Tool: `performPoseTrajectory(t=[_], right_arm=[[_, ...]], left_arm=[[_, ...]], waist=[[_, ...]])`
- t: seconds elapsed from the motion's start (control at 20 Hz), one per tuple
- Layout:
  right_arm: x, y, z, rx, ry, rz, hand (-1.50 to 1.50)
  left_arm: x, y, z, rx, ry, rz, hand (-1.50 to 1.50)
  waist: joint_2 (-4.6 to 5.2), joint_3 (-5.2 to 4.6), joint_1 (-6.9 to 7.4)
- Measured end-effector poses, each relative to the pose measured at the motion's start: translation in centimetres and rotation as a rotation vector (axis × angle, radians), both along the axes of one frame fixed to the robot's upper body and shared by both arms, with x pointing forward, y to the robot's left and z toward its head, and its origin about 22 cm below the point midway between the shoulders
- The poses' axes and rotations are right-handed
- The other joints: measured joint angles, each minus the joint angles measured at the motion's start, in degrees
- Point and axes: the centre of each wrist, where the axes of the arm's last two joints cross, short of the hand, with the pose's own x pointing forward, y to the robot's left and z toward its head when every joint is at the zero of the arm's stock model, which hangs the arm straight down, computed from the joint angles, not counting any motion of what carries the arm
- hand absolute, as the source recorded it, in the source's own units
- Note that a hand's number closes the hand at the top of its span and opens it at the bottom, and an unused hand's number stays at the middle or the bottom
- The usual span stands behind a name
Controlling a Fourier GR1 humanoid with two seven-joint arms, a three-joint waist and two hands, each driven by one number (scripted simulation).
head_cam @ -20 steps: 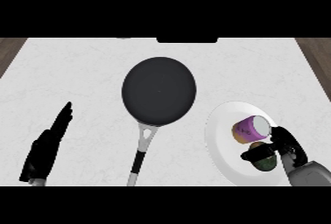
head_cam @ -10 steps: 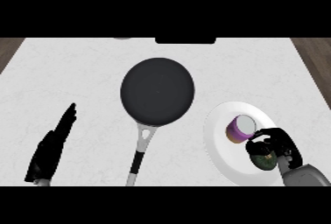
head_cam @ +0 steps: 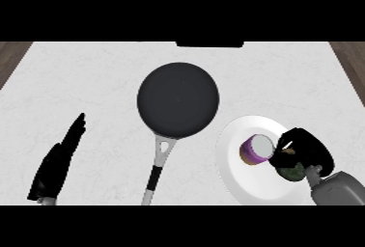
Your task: Pick the squash from the plate and place it in the pan
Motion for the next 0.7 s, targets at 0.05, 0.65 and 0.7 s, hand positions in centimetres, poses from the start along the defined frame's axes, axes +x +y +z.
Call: performPoseTrajectory(t=[0.05, 0.65, 0.7], right_arm=[[0.4, 0.2, 0.6, -0.048, -0.033, 0.036, 1.5], [3.4, 3.4, 9.0, -0.275, -0.717, 0.35, 1.5], [3.8, 3.8, 9.9, -0.267, -0.751, 0.366, 1.5]], left_arm=[[0.1, 0.1, 0.2, 0.002, -0.001, 0.0, 0.0], [0.5, 0.8, 0.7, 0.002, 0.004, 0.007, 0.0], [0.8, 0.6, 0.7, 0.001, 0.003, 0.006, 0.0]], waist=[[0.0, 0.03, 0.05], [-0.1, 0.18, -0.38], [-0.07, 0.17, -0.45]])
